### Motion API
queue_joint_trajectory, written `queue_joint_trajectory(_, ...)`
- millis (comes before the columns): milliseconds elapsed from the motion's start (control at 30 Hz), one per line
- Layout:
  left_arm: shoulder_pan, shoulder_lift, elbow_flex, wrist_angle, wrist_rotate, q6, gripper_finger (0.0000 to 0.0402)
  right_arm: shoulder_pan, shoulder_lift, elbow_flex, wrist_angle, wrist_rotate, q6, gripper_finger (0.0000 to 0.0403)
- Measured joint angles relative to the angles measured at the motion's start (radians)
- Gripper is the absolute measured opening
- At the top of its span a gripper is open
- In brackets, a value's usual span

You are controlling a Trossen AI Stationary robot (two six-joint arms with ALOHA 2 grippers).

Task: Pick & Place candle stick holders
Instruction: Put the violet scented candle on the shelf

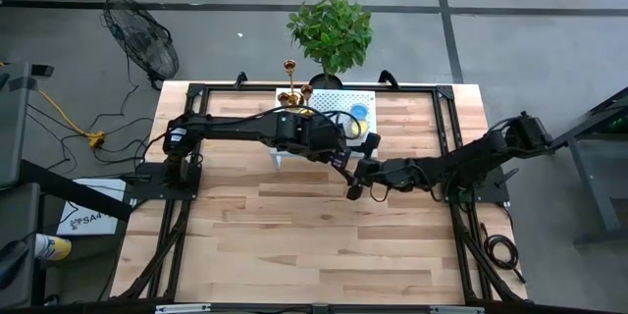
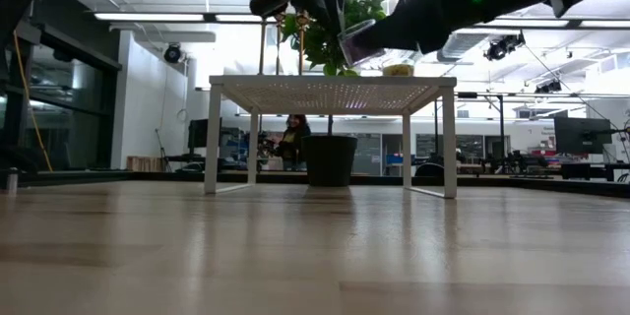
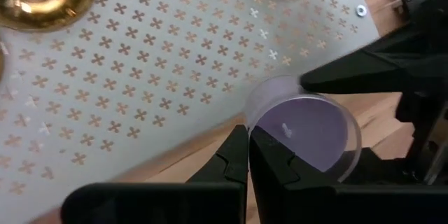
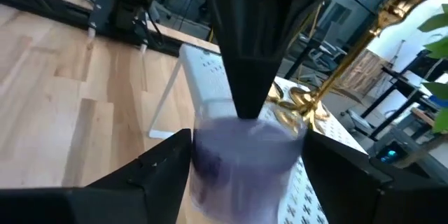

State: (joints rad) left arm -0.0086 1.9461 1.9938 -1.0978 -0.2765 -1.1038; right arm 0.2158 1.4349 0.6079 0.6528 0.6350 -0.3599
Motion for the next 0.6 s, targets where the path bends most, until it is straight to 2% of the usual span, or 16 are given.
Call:
queue_joint_trajectory(233,-0.006,0.000,0.000,0.020,-0.001,0.000,0.0000,-0.032,0.000,0.003,-0.020,-0.073,0.045,0.0266)
queue_joint_trajectory(600,-0.008,0.000,0.000,0.025,0.001,0.028,0.0000,-0.030,0.000,0.003,-0.035,-0.084,0.078,0.0232)
